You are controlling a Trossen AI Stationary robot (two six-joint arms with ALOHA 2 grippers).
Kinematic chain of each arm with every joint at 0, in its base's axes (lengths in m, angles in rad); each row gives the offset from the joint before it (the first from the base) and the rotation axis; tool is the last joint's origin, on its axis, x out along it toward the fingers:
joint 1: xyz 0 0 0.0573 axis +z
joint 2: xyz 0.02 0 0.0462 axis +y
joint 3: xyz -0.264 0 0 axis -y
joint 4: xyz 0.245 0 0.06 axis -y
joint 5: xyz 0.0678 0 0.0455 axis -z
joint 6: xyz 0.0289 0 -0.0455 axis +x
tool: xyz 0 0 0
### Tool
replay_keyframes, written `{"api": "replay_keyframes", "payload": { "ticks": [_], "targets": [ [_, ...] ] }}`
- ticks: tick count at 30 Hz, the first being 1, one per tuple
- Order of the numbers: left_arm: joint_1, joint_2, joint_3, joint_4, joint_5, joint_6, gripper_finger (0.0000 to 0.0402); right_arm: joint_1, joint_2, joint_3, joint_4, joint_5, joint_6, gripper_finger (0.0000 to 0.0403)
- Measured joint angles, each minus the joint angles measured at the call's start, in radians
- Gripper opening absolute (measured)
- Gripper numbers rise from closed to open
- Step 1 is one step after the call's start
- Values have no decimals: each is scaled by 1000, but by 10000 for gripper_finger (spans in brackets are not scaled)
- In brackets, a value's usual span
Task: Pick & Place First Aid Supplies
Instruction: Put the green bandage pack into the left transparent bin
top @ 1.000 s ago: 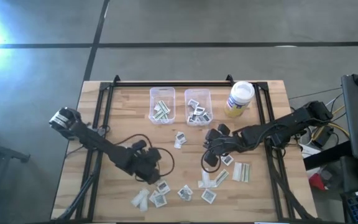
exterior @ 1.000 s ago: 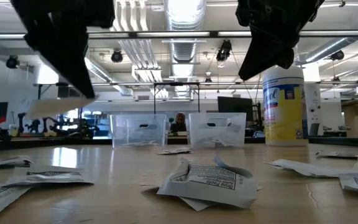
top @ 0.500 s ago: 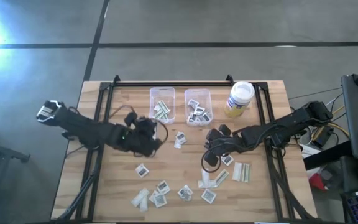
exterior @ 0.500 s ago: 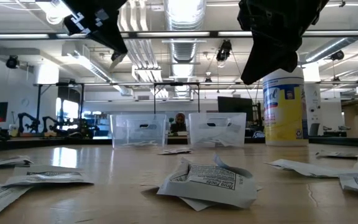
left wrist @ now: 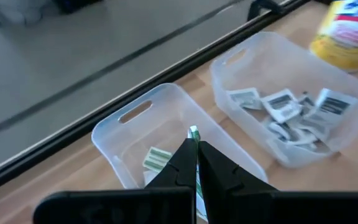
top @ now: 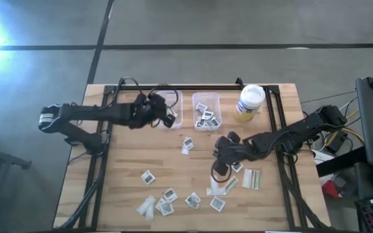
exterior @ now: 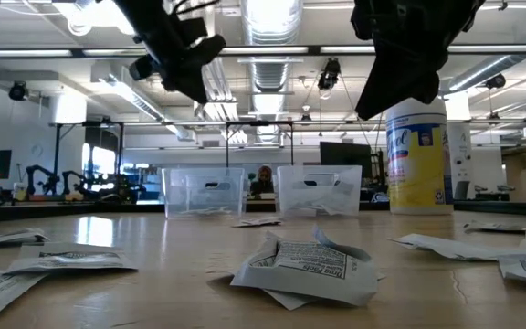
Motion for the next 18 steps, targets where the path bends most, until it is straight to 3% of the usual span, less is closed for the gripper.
{"api": "replay_keyframes", "payload": {
  "ticks": [9,18],
  "targets": [
    [139,87,0,14,25,4,7,19,0,0,8,0,0,65],
    [201,219,0,92,56,32,7,19,0,0,23,0,0,58]
  ]
}}
